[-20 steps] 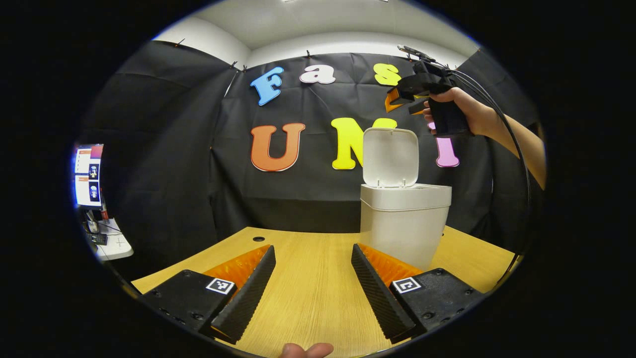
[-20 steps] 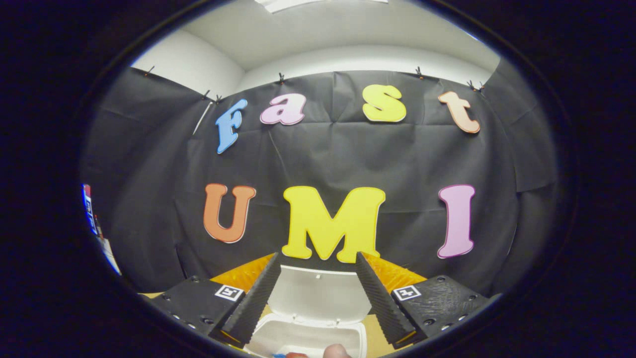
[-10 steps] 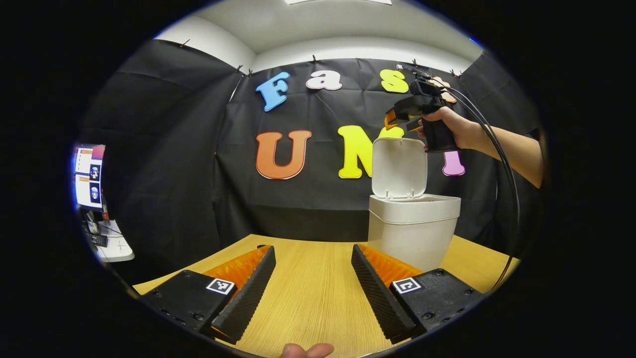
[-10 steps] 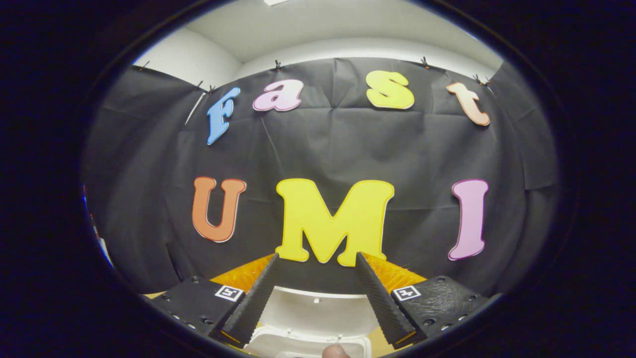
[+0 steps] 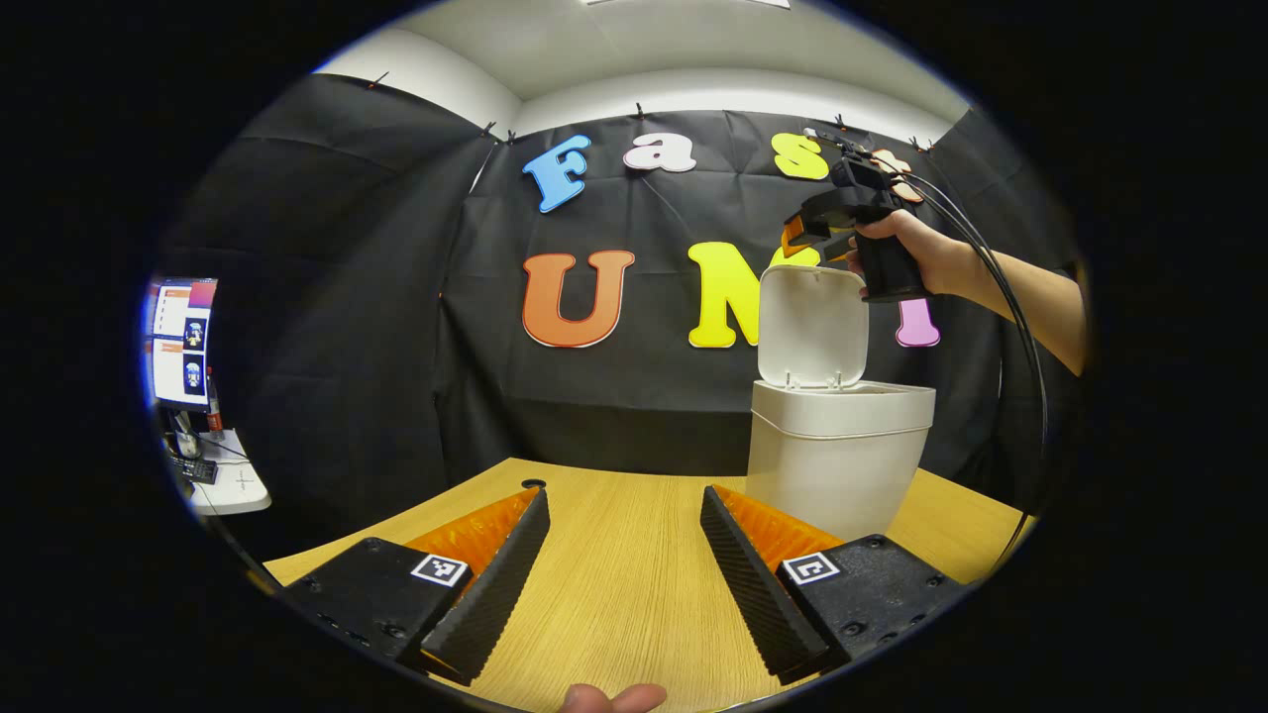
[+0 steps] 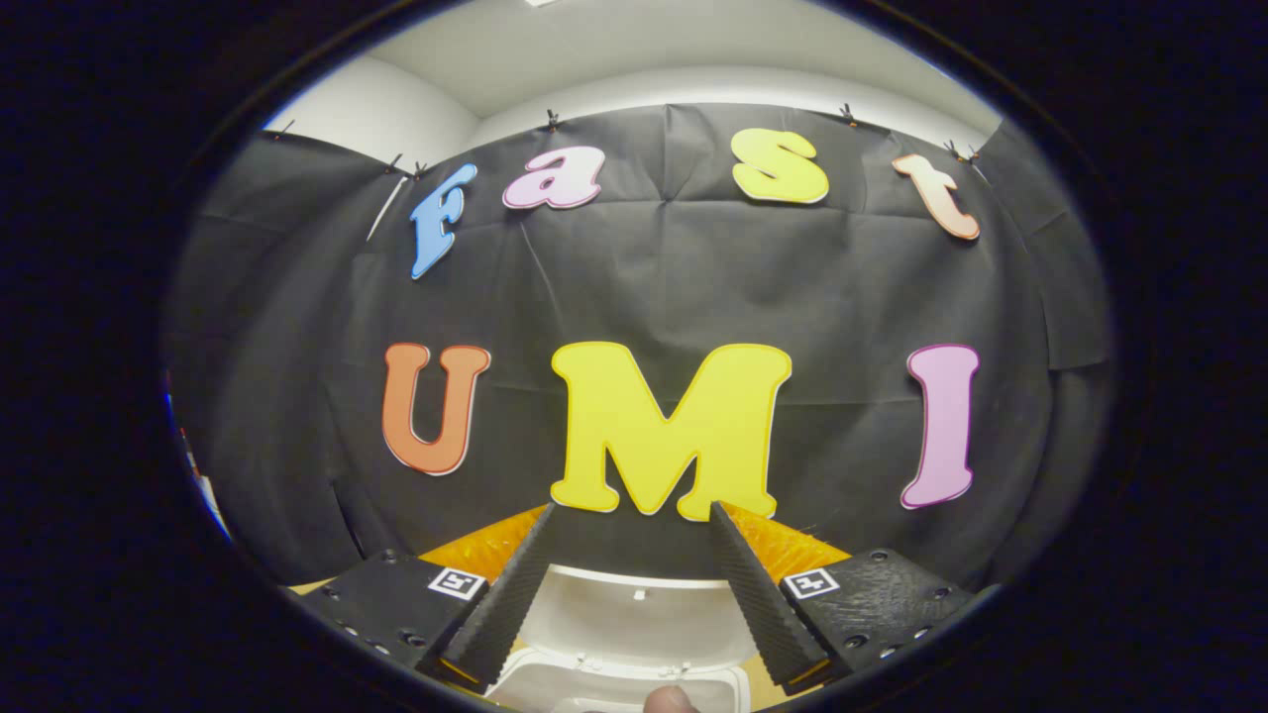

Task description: Press the lid of the desktop garbage bin to open it, pick up the crumpled paper on the desktop and throw it into the bin, then pick up the pop can on the desktop and drop it into the bin, and finally close the garbage bin lid.

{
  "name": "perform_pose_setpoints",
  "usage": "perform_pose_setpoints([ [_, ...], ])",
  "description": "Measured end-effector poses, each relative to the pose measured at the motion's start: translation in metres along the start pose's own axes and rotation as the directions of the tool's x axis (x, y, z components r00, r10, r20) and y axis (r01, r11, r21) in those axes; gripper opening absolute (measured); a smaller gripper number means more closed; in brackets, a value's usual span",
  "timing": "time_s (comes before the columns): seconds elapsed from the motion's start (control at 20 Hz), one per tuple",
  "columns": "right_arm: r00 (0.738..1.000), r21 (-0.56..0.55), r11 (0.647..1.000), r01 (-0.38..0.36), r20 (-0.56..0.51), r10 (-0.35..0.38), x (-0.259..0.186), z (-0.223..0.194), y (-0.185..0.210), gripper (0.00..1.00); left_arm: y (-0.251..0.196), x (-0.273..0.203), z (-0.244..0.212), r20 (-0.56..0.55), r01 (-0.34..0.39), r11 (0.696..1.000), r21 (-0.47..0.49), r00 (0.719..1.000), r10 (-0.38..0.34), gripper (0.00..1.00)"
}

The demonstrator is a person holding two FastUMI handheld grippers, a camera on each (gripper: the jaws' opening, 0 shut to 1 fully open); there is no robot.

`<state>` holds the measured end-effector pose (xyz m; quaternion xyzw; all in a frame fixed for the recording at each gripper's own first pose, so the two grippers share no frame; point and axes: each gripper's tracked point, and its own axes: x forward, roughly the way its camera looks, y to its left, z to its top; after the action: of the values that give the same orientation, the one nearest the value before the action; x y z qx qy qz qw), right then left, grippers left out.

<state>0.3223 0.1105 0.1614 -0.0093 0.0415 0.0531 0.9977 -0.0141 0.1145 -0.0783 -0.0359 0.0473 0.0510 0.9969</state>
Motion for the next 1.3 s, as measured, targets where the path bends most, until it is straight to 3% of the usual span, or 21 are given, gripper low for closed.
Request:
perform_pose_setpoints([
  [0.3, 0.995, 0.083, 0.996, -0.034, -0.091, 0.042, -0.009, -0.02, -0.001, 0.94, -0.006, -0.015, 0.001, 0.006, 0.01, 1.0, -0.015, 1.0, -0.01, 0.99],
  [0.45, 0.994, 0.078, 0.996, -0.052, -0.096, 0.059, -0.027, -0.022, 0.0, 0.95, -0.006, -0.02, 0.003, 0.016, -0.001, 1.0, 0.002, 1.0, 0.001, 0.99],
  [0.75, 0.988, 0.087, 0.992, -0.087, -0.12, 0.098, -0.068, -0.041, 0.002, 0.94, -0.035, -0.023, 0.001, 0.017, 0.047, 0.998, 0.029, 0.999, -0.048, 0.99],
  [1.3, 0.973, 0.096, 0.988, -0.12, -0.186, 0.136, -0.129, -0.128, 0.013, 0.96, -0.068, -0.026, -0.007, 0.001, 0.111, 0.993, 0.046, 0.994, -0.111, 0.99],
])
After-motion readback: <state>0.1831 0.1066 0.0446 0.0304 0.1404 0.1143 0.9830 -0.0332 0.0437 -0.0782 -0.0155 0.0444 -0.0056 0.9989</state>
